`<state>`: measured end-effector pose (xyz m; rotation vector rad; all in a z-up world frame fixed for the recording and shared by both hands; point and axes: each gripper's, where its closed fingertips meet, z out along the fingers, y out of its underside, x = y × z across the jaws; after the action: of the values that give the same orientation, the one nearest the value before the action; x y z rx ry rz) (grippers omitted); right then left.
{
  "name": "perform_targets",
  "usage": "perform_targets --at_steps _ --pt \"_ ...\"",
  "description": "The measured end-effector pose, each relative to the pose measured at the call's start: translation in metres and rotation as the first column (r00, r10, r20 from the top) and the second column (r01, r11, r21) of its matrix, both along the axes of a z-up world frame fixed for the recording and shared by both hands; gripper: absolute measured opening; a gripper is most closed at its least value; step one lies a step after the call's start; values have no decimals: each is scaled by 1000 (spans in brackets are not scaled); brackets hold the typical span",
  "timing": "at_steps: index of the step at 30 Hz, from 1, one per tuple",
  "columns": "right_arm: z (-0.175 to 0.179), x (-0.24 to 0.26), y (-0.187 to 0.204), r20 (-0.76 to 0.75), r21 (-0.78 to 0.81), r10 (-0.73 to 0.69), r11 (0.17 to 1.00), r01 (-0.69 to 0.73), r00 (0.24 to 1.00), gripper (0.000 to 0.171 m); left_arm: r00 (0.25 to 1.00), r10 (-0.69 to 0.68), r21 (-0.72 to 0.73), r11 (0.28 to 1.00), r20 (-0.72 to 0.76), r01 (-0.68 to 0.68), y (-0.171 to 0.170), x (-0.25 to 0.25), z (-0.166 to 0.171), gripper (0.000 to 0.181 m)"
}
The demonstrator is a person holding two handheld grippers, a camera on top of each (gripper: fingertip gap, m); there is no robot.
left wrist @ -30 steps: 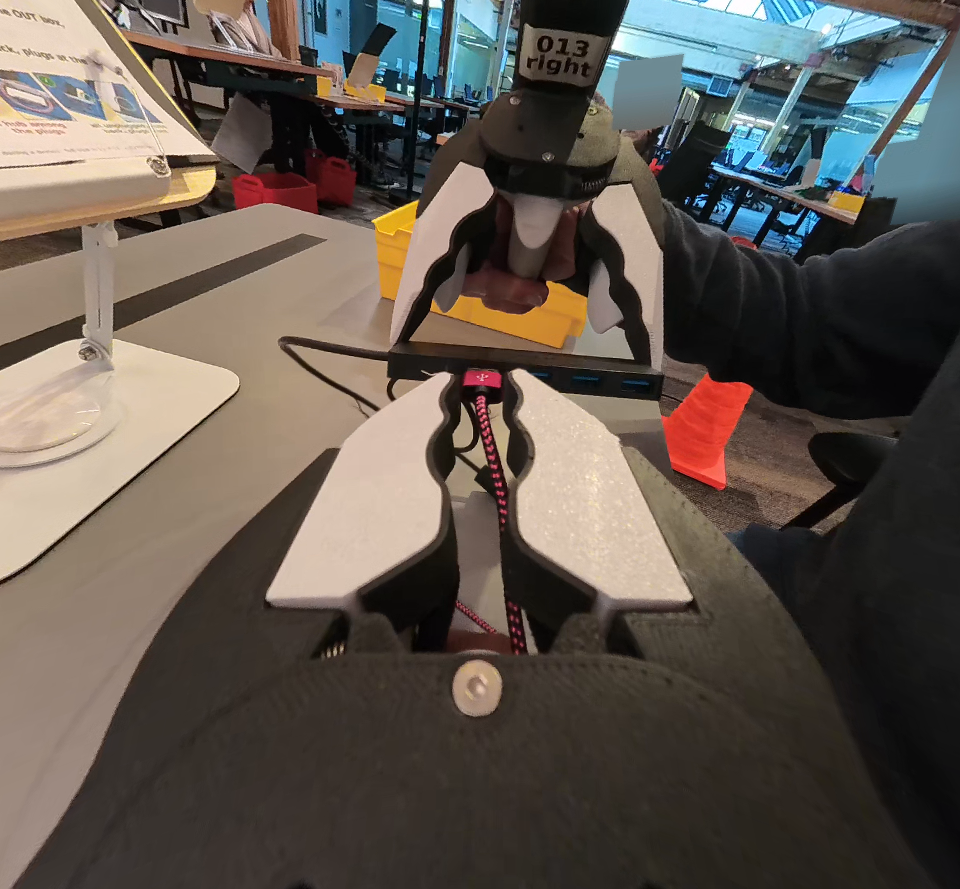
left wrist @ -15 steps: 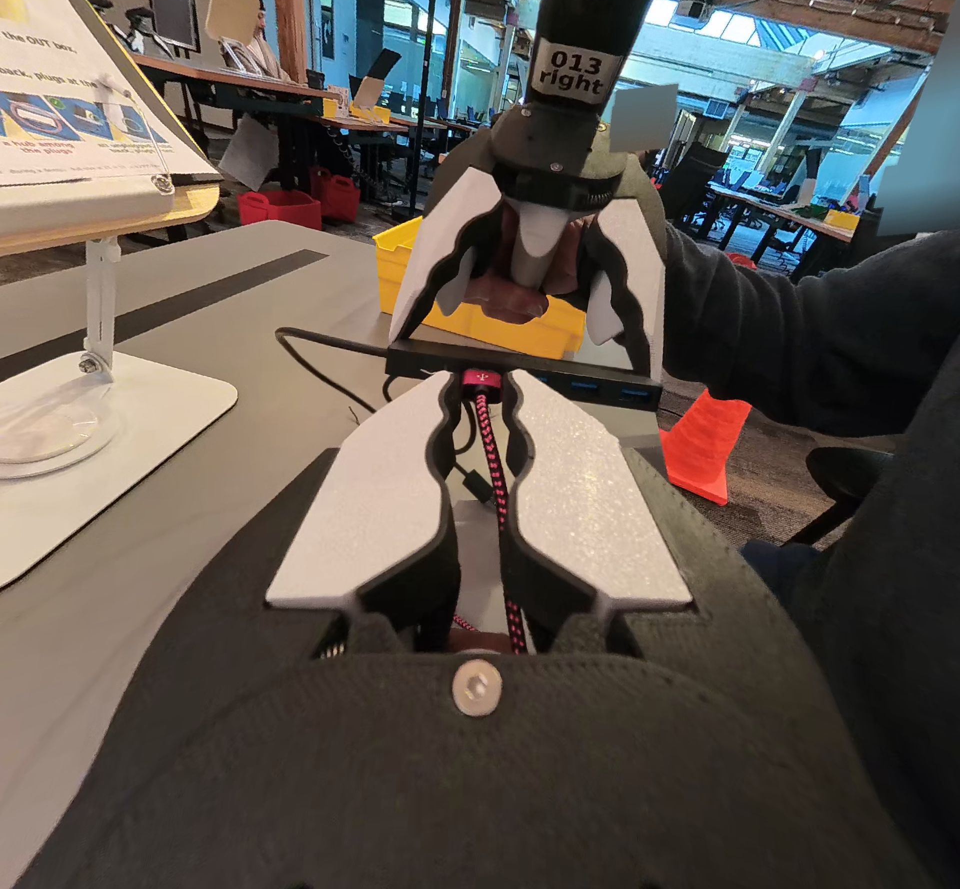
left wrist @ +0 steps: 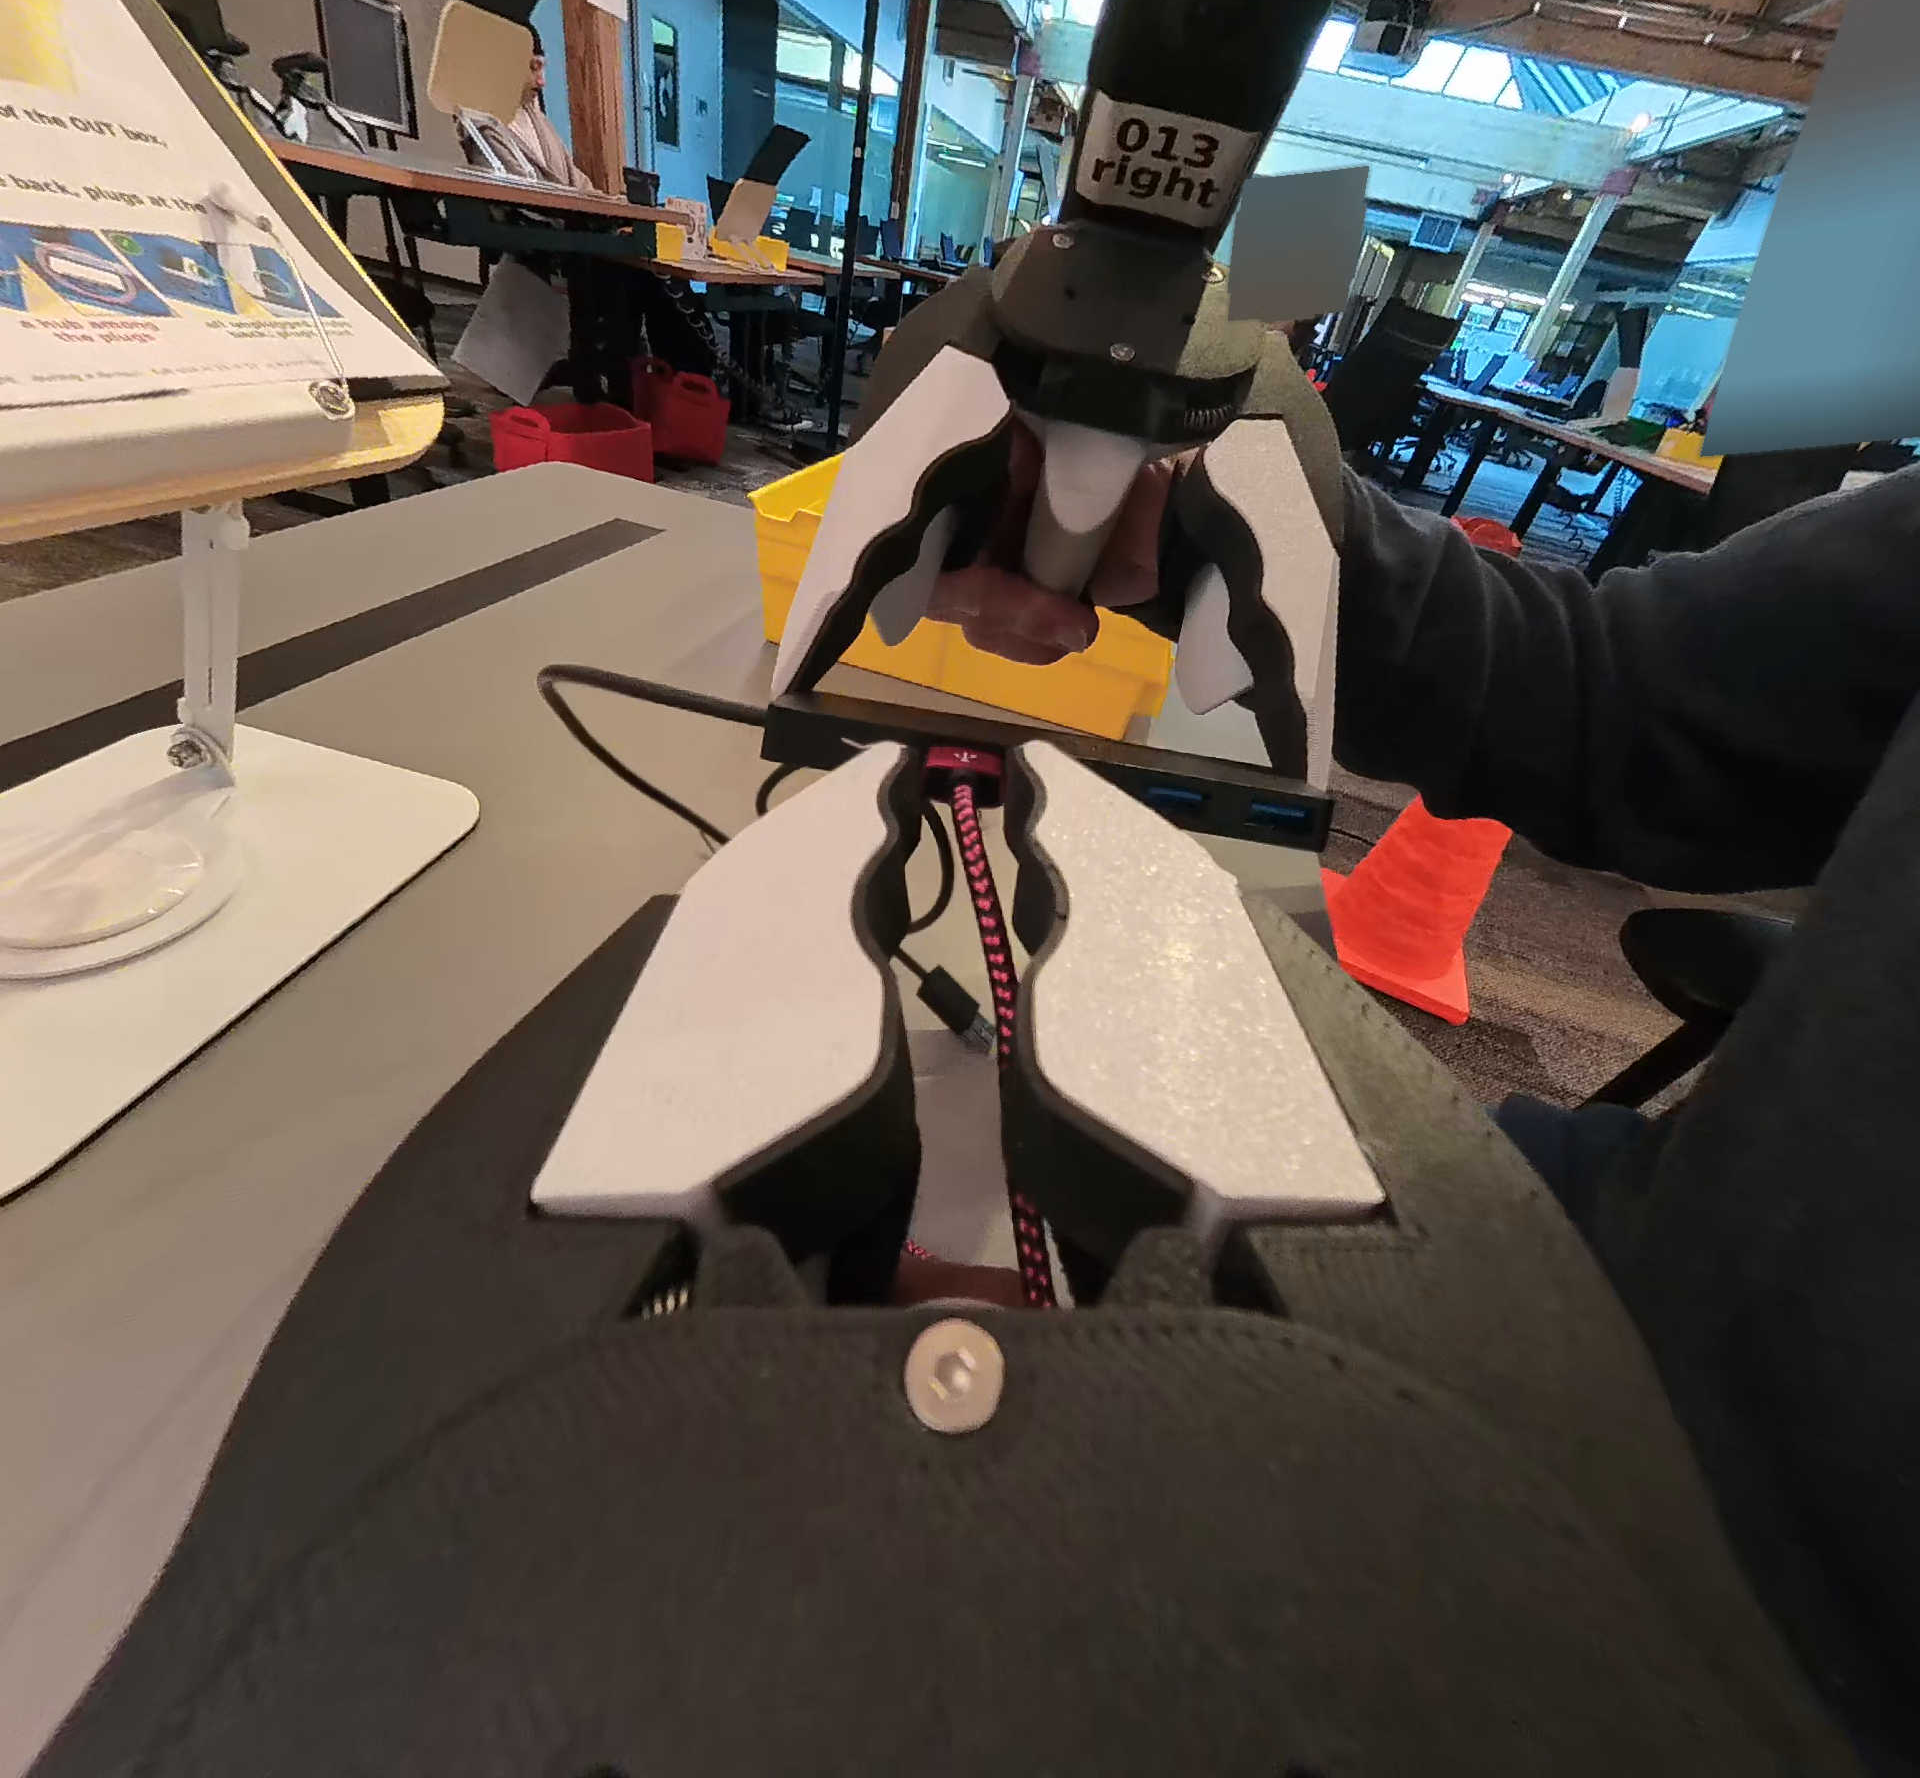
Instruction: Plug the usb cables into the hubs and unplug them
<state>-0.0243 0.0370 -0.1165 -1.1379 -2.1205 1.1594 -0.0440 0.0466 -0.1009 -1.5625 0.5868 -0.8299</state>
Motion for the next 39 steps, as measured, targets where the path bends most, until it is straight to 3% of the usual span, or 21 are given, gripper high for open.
perform_targets --at_steps 8,25,32,39 --pt "-7 4 0 8 16 -8 1000 8 1000 110 1000 -8 11 1000 -18 8 0 -2 3 20" --pt "-8 30 14 -32 -14 -103 995 102 994 110 981 158 96 984 -115 -147 6 -48 15 27" --pt "21 48 31 -70 15 -169 985 171 983 110 970 214 88 975 -115 -205 -3 -66 18 35" --pt "78 71 68 -138 75 -265 958 277 954 109 968 226 33 974 -107 -224 -10 -67 -4 33"
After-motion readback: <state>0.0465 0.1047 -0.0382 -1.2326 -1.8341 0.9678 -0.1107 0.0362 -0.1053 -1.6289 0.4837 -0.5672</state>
